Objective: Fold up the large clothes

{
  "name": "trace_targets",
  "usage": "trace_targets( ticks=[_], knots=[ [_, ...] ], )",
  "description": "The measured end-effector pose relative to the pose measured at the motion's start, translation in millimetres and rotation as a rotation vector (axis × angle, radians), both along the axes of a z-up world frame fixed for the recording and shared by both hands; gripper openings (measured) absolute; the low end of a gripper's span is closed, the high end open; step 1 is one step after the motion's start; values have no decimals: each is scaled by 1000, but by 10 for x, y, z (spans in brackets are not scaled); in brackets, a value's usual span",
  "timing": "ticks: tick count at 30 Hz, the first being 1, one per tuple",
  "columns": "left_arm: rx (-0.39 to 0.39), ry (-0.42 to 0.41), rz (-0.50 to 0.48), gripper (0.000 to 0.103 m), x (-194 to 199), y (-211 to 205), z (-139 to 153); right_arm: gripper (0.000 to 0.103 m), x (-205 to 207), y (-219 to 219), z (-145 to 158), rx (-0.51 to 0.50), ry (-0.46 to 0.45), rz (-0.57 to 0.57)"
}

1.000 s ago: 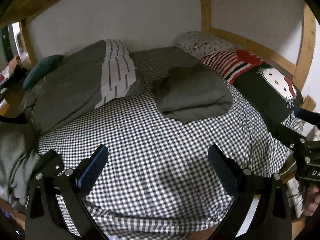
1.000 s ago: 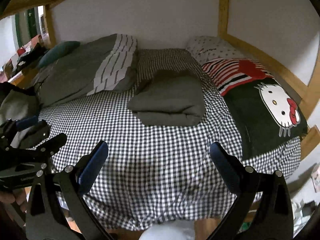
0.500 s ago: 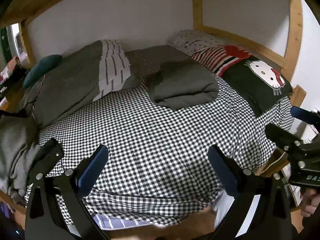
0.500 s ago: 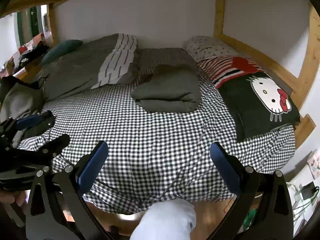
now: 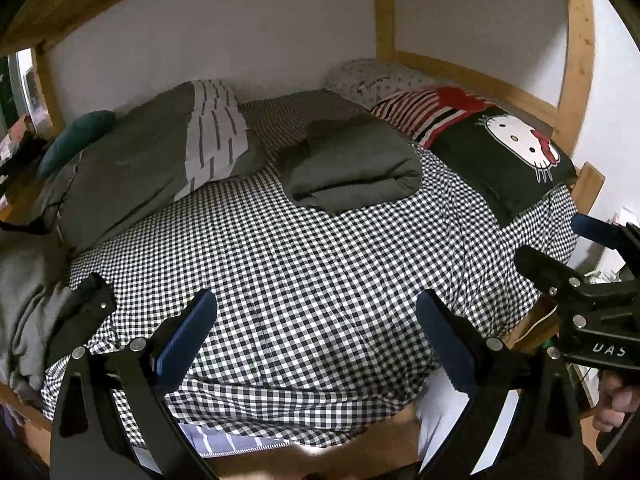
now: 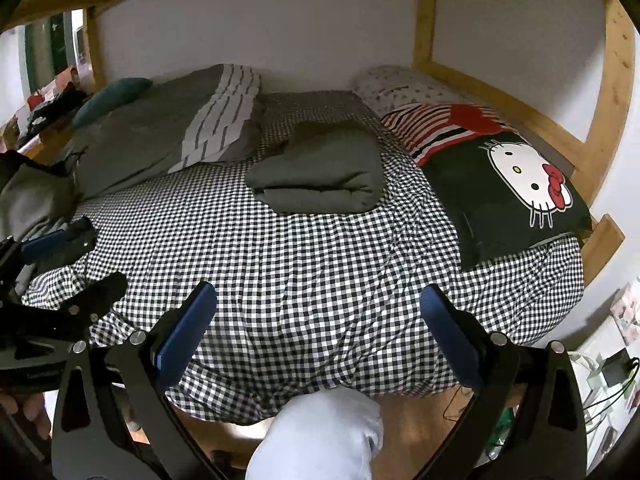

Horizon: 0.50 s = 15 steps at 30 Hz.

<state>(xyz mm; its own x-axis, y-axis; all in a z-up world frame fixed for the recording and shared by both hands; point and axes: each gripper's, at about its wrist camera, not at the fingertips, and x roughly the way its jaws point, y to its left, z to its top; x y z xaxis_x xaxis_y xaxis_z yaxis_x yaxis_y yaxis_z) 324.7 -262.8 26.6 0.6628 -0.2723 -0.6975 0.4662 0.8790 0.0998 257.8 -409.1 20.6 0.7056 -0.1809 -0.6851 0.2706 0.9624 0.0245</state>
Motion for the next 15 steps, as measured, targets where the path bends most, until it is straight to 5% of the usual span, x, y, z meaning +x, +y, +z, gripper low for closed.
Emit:
trace_targets(
  ticks=[15],
  knots=[
    [-10, 19, 7, 99, 10, -6, -91, 100, -28, -28, -50, -1, -2, 6]
  ],
)
